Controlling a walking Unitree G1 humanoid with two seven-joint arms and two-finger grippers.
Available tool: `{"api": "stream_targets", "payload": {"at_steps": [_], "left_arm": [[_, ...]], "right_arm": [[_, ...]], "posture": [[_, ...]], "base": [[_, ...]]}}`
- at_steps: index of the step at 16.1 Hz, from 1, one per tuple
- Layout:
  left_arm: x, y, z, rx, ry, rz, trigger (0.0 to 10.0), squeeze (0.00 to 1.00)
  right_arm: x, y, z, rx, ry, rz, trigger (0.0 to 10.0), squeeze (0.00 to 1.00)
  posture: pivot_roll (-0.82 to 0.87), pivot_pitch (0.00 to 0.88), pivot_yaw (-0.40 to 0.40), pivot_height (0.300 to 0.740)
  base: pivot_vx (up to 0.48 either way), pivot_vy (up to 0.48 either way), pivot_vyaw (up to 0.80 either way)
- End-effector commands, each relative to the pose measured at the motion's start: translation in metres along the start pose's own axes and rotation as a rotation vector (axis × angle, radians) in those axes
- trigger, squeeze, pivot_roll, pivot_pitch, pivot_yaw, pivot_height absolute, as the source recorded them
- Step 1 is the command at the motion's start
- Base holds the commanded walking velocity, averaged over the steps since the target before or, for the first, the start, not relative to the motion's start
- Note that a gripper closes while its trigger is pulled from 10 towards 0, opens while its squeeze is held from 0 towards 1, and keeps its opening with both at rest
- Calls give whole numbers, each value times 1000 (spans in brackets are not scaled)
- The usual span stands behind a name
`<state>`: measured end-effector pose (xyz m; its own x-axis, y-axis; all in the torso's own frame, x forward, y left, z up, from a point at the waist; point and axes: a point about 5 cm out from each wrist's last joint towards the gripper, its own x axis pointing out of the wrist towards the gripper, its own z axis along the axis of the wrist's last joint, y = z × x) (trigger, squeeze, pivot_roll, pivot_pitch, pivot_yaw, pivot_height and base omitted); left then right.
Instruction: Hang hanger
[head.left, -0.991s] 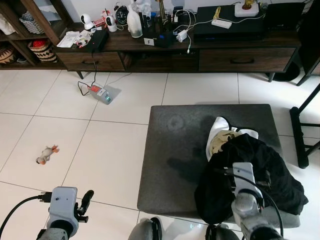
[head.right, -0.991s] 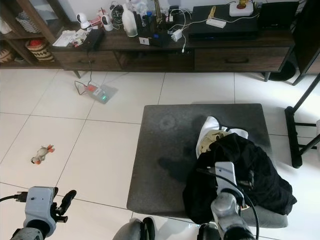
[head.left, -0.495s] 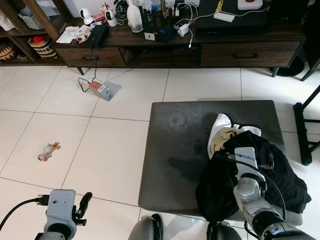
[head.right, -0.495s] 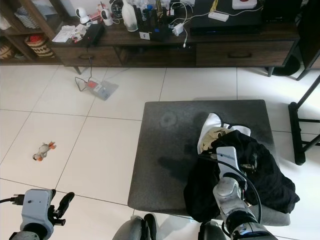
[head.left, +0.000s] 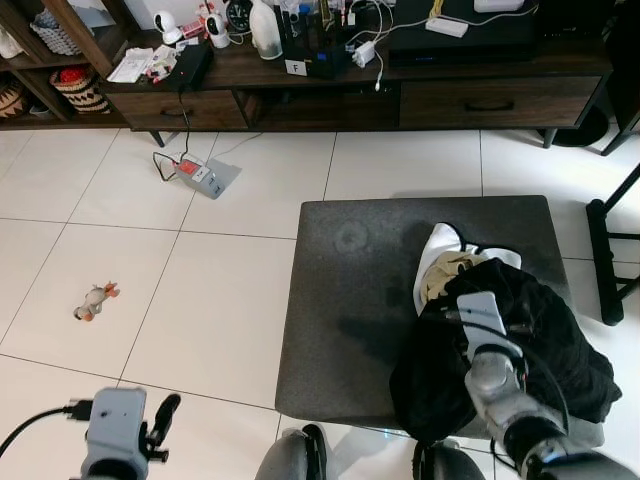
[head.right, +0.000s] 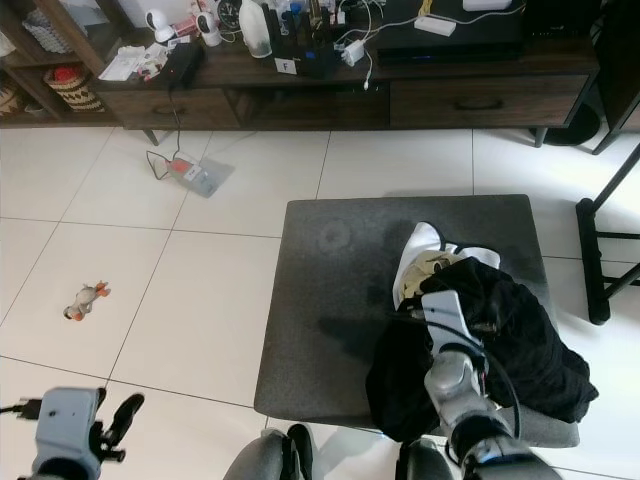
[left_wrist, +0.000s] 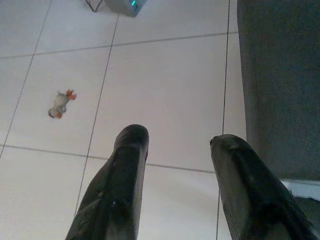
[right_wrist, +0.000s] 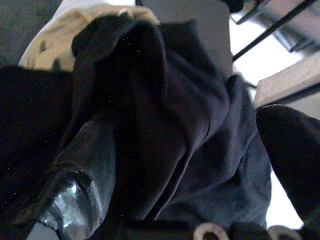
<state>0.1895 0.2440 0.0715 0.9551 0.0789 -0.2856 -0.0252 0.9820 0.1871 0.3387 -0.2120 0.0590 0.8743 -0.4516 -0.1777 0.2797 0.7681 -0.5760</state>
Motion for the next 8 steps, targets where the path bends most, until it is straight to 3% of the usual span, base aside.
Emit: {"api": "stream_targets", "payload": {"at_steps": [1,5,8], "left_arm": [[-9,6,-8,4,48,21,10000,0],[-20,5,-10,3,66,22,10000,0],[-25,4,-13,-1,82,22,10000,0]], "right_arm": [[-1,4,2,-17,-14,9,10000,0],[11,-16,34,-105,-163,-90,10000,0],[18,-32,41,-147,-186,-161,10000,0]], "posture": [[304,446,199,676],[314,469,203,676],[310,484,201,676]], "base": [[0,0,0],[0,0,0],[0,0,0]]}}
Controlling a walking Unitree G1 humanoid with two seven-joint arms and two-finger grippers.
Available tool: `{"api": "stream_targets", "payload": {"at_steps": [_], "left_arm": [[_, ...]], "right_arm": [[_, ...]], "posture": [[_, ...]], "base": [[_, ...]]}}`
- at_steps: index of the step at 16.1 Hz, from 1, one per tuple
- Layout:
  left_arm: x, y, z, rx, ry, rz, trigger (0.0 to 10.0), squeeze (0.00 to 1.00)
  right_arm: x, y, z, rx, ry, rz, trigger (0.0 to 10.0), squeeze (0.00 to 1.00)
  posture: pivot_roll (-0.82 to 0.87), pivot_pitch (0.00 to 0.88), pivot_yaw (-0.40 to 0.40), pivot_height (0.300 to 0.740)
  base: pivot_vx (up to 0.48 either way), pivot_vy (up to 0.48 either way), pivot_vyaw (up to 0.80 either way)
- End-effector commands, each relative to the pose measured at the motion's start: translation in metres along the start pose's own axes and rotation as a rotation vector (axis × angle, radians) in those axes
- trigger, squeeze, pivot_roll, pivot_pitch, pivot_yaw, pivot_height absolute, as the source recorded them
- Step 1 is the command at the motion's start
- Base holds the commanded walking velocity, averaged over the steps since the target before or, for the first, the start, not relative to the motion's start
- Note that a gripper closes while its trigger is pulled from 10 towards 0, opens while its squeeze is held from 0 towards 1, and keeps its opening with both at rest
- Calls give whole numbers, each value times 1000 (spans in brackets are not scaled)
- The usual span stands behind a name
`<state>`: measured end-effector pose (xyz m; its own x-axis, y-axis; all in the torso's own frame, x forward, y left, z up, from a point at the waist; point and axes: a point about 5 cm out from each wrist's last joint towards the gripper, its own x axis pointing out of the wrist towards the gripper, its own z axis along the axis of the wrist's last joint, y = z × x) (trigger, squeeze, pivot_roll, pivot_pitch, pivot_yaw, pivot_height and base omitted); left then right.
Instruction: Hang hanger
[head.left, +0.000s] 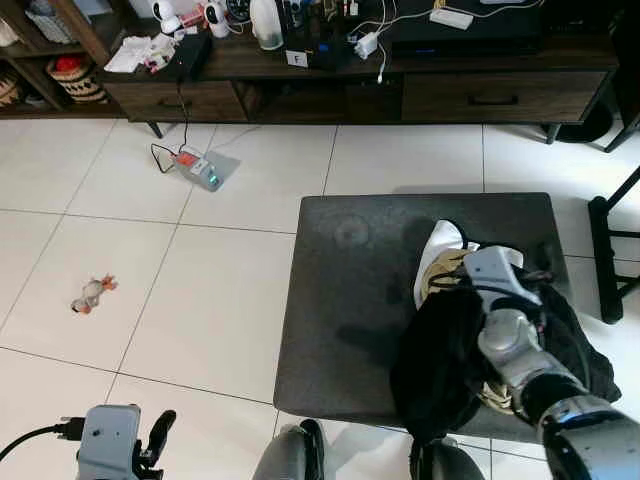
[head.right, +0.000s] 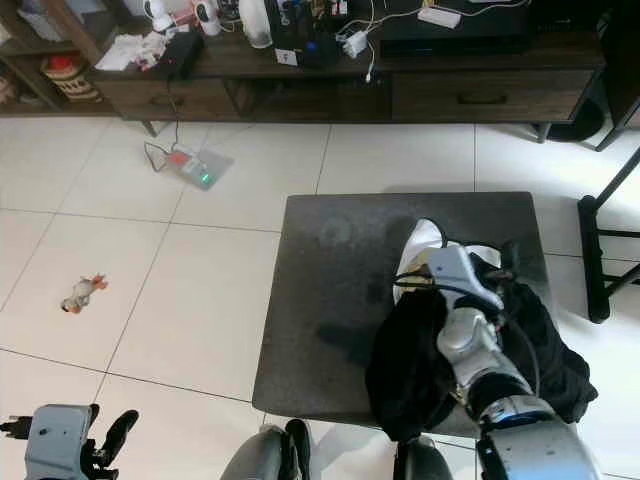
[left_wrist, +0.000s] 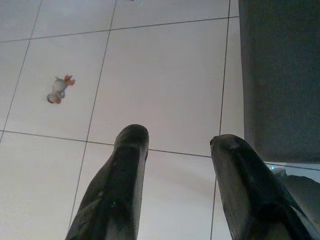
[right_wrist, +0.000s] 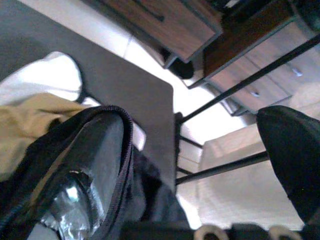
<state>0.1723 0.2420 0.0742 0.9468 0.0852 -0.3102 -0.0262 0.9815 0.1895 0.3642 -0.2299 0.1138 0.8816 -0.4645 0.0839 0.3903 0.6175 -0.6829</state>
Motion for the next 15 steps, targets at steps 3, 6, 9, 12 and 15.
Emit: {"api": "stream_targets", "payload": {"at_steps": [3,6,9,12,15], "left_arm": [[-11,3,-13,-4,65,18,10000,0],[-15,3,-12,-3,74,16,10000,0],[-18,3,-12,-3,76,15,10000,0],[-23,4,-11,-4,82,19,10000,0],[-27,3,-12,-5,88,23,10000,0]], "right_arm": [[-9,9,-13,-27,33,34,10000,0],[-27,27,-39,16,185,161,10000,0],[-30,31,-41,51,213,182,10000,0],[-24,26,-36,46,204,161,10000,0],[-15,12,-35,39,205,93,10000,0]], "posture": [[310,490,201,676],[314,496,207,676],[317,502,207,676],[328,514,207,676],[336,521,206,676]], "base": [[0,0,0],[0,0,0],[0,0,0],[0,0,0],[0,0,0]]}}
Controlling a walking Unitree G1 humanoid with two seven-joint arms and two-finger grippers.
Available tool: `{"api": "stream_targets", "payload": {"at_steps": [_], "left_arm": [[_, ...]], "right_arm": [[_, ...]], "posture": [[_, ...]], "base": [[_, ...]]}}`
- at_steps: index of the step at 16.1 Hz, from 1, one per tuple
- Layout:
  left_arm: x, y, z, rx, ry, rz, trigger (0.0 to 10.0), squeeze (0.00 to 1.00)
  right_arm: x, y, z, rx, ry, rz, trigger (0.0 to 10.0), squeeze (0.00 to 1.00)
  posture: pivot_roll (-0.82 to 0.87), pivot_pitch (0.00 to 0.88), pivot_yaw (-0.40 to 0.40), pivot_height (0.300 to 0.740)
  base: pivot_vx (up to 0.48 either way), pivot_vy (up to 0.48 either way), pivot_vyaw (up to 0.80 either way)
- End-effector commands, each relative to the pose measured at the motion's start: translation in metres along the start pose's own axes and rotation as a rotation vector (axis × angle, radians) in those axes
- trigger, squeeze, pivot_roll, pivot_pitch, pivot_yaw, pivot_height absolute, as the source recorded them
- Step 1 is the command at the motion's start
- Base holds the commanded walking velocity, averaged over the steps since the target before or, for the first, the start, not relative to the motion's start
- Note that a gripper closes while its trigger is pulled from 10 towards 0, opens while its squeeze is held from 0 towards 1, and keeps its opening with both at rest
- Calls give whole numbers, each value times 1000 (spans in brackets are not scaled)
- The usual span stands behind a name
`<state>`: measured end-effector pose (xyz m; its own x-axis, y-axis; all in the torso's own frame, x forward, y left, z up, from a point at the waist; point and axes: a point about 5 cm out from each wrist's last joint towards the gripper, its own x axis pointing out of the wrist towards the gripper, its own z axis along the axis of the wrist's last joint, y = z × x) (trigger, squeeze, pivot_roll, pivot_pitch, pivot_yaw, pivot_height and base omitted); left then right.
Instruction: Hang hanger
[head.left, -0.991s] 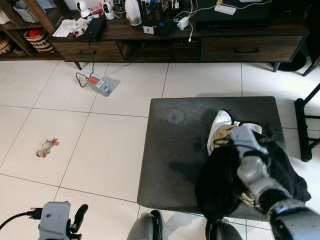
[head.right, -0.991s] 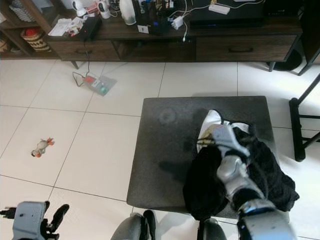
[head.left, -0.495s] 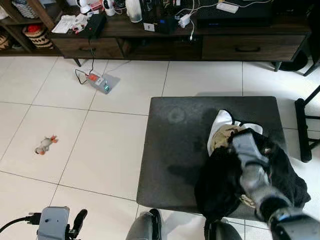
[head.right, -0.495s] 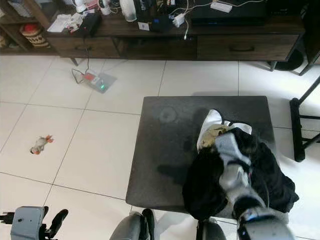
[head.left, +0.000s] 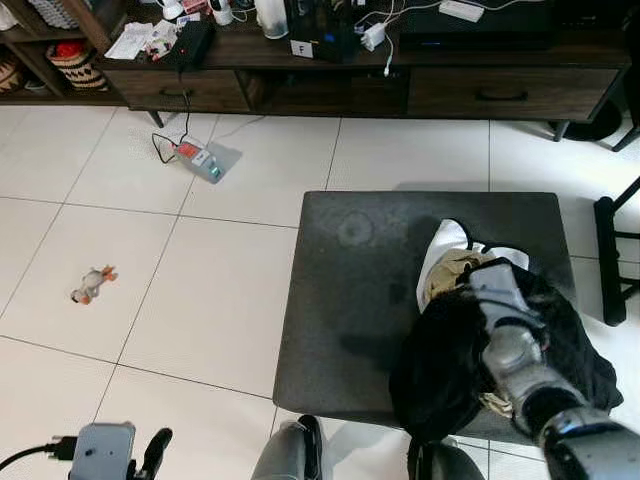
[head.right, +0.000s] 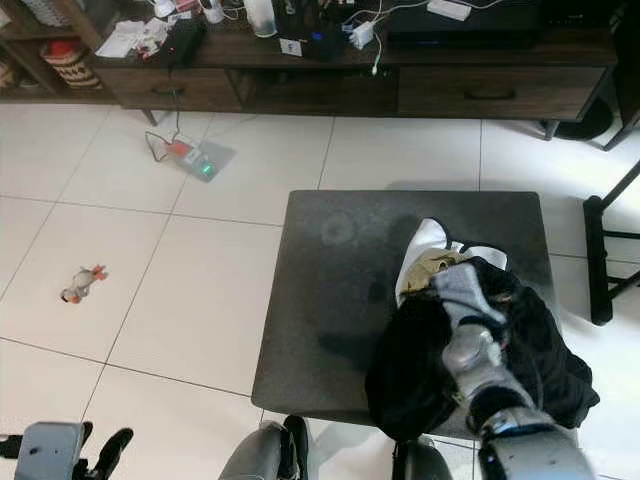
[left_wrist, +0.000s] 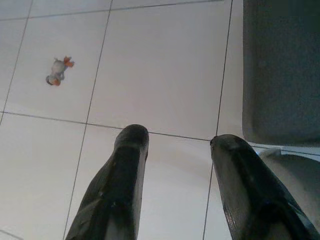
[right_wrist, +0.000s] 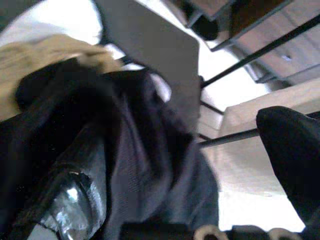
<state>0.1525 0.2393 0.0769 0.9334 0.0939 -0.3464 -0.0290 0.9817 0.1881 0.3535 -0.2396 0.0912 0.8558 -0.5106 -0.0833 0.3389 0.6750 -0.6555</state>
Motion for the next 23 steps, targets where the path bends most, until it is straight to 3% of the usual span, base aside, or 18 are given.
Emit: {"api": "stream_targets", "payload": {"at_steps": [1,2,8,23], "left_arm": [[-8,5,-9,-3,51,23,10000,0],[-9,6,-9,-4,53,24,10000,0],[-10,4,-10,-9,62,22,10000,0],[2,4,-11,-18,53,28,10000,0]], "right_arm": [[-4,4,-13,7,67,14,10000,0],[-4,3,-18,28,97,18,0,0],[-12,11,-38,104,203,99,0,0],[-16,22,-34,160,207,143,0,0]], "posture": [[335,521,205,676],[336,524,204,676],[331,521,200,676],[314,486,187,676]], "base": [[0,0,0],[0,0,0],[0,0,0],[0,0,0]]}}
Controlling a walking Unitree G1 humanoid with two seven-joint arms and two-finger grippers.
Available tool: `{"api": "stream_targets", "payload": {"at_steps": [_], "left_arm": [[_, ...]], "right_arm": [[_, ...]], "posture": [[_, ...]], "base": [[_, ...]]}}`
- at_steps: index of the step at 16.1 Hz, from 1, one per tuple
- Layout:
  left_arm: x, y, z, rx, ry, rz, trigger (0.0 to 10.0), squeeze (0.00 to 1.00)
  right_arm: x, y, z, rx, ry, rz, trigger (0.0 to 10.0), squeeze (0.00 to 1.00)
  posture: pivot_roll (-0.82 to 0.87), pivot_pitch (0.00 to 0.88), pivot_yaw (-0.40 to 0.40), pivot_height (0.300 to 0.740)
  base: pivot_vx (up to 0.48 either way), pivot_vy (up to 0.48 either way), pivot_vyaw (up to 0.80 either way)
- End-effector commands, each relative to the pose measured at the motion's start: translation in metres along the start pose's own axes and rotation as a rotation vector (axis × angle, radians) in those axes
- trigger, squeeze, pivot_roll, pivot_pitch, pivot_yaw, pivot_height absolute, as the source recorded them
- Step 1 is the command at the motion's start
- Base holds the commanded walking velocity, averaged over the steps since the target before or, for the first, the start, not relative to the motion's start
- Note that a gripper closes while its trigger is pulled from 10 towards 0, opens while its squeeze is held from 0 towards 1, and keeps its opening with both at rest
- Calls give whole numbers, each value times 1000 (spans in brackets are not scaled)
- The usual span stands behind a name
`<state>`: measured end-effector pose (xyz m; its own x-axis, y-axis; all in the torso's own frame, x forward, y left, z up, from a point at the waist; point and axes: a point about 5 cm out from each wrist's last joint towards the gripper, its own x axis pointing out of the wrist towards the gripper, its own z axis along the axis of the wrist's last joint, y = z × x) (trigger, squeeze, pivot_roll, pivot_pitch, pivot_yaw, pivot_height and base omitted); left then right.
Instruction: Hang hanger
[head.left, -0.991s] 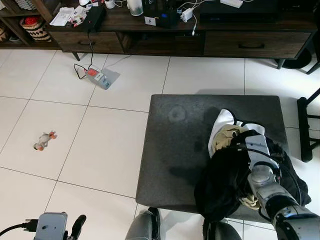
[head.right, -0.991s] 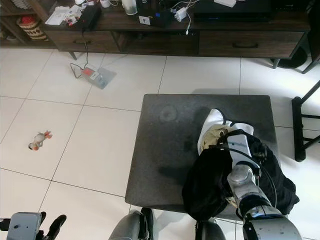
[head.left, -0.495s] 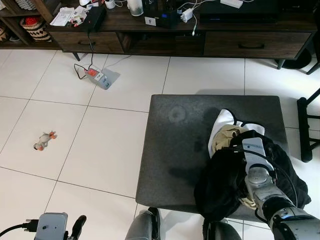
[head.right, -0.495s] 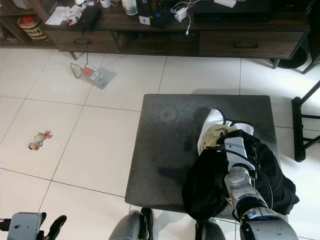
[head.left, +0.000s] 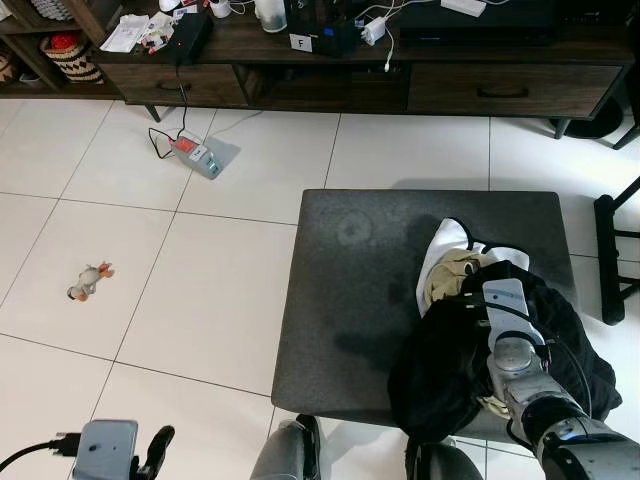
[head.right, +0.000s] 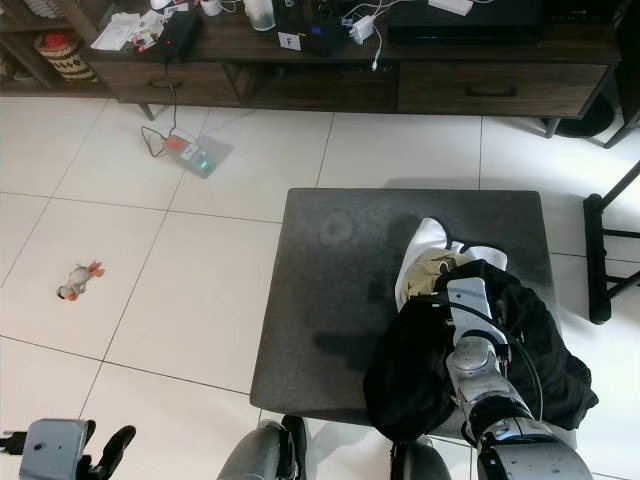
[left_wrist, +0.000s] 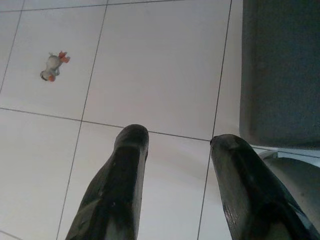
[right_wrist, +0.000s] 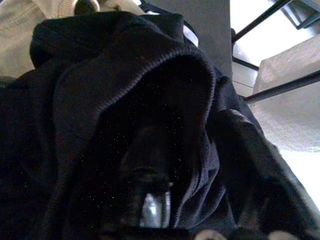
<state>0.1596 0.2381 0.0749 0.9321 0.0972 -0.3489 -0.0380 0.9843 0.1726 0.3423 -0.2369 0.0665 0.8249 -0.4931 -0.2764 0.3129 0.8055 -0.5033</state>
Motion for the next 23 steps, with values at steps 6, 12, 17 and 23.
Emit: {"api": "stream_targets", "payload": {"at_steps": [6,12,17,23], "left_arm": [[14,3,-9,-34,22,43,10000,0],[48,10,-2,-62,-29,87,10000,0],[73,5,0,-90,-59,88,10000,0],[85,1,-11,-117,-53,100,10000,0]], "right_arm": [[-3,1,-14,27,38,9,0,0],[-1,-3,24,128,-167,-43,0,0],[-34,-8,44,276,-378,-75,0,0],[-69,18,18,426,-288,222,10000,0]], "posture": [[269,426,169,676],[174,300,124,676],[113,215,95,676],[88,167,67,676]], "base": [[0,0,0],[0,0,0],[0,0,0],[0,0,0]]}}
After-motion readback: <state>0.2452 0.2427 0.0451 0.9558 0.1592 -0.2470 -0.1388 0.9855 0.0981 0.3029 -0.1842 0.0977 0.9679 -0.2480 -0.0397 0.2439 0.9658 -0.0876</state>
